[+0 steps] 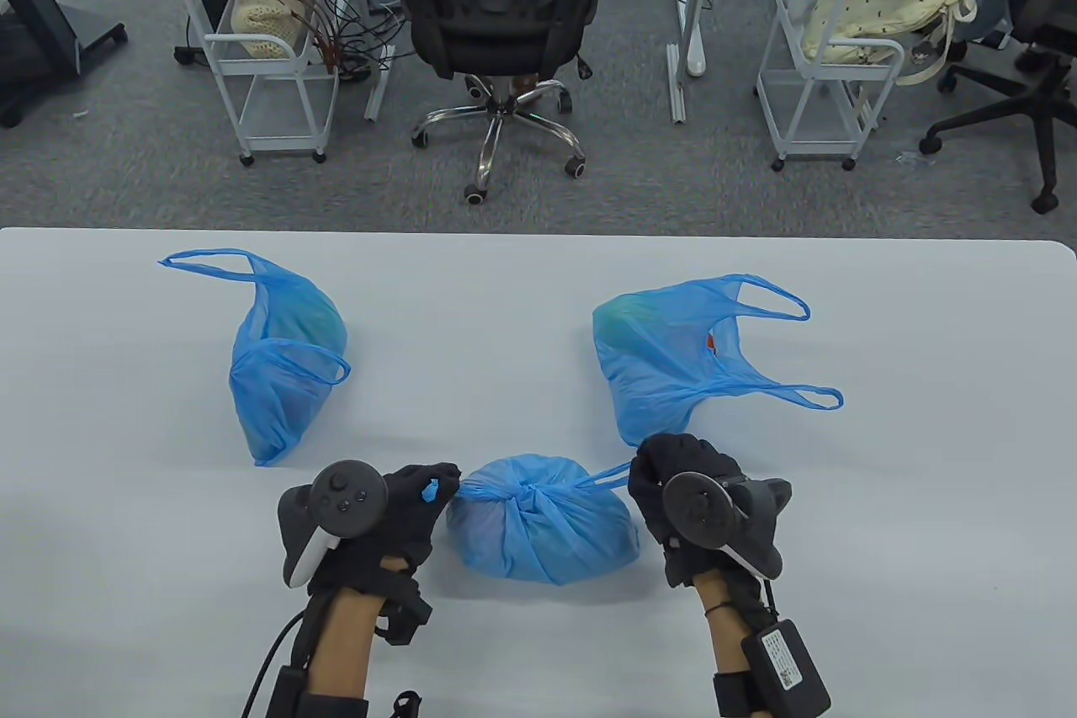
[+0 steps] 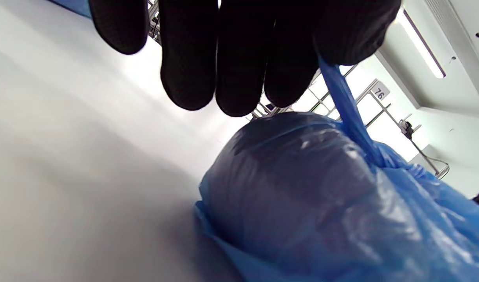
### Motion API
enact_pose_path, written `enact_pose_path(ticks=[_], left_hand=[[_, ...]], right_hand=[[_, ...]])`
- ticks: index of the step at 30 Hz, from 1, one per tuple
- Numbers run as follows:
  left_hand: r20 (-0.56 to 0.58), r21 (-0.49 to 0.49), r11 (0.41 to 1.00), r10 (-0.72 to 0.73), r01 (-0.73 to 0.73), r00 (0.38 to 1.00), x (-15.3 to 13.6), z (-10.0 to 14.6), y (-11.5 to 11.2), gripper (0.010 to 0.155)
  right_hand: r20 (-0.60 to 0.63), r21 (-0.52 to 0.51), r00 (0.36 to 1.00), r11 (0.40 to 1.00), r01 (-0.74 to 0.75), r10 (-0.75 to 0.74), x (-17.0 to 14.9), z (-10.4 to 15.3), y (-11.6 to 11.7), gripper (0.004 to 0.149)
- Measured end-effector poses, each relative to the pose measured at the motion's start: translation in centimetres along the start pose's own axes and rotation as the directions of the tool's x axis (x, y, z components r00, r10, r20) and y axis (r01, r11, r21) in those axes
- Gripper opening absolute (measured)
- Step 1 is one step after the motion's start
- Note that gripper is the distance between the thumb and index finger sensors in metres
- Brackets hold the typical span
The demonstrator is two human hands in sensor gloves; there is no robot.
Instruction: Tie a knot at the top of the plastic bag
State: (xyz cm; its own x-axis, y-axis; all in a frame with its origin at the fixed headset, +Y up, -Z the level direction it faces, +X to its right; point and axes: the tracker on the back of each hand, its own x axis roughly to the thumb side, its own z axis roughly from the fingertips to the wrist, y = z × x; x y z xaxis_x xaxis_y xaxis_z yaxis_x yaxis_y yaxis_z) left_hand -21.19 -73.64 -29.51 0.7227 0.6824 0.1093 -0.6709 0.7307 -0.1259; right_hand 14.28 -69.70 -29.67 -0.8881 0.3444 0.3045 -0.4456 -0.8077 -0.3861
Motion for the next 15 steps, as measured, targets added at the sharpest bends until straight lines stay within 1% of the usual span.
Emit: enact_pose_path(ticks=[1,3,5,7,10,12,13,15], left_hand=[[0.011,0.007,1.000,-0.003,0.003,1.000,0.1,0.0,0.0,0.047],[0.037,0.030,0.998,-0.054,0.053,0.998,0.6,0.1,0.0,0.048],[0.046,0.037,0.996,-0.085,0.083,0.995,1.0,0.1,-0.2,0.047],[0.056,0.028,0.997,-0.074,0.072,0.996,1.1,0.1,-0.3,0.048],[0.060,0.025,0.997,-0.071,0.069,0.996,1.1,0.0,-0.4,0.047],[0.064,0.027,0.996,-0.082,0.080,0.995,1.1,0.0,-0.4,0.048],[0.064,0.025,0.996,-0.082,0.081,0.995,1.1,0.0,-0.4,0.048],[0.063,0.020,0.996,-0.082,0.081,0.995,1.1,0.0,-0.4,0.048]], right_hand=[[0.009,-0.011,0.999,0.999,0.036,-0.035,0.2,0.0,0.0,0.036],[0.059,-0.027,0.995,0.996,0.088,-0.086,1.1,0.0,0.1,0.036],[0.120,0.006,0.988,0.995,0.102,-0.102,2.5,0.1,0.4,0.036],[0.184,0.017,0.978,0.995,0.101,-0.103,4.1,0.3,0.8,0.035],[0.281,0.034,0.958,0.998,0.050,-0.058,6.7,0.9,1.5,0.035],[0.341,-0.012,0.940,1.000,-0.016,0.019,8.4,1.4,1.7,0.034],[0.364,-0.020,0.930,0.999,-0.041,0.046,9.0,1.5,2.0,0.034],[0.373,0.003,0.925,0.997,-0.073,0.067,10.0,1.8,2.5,0.035]])
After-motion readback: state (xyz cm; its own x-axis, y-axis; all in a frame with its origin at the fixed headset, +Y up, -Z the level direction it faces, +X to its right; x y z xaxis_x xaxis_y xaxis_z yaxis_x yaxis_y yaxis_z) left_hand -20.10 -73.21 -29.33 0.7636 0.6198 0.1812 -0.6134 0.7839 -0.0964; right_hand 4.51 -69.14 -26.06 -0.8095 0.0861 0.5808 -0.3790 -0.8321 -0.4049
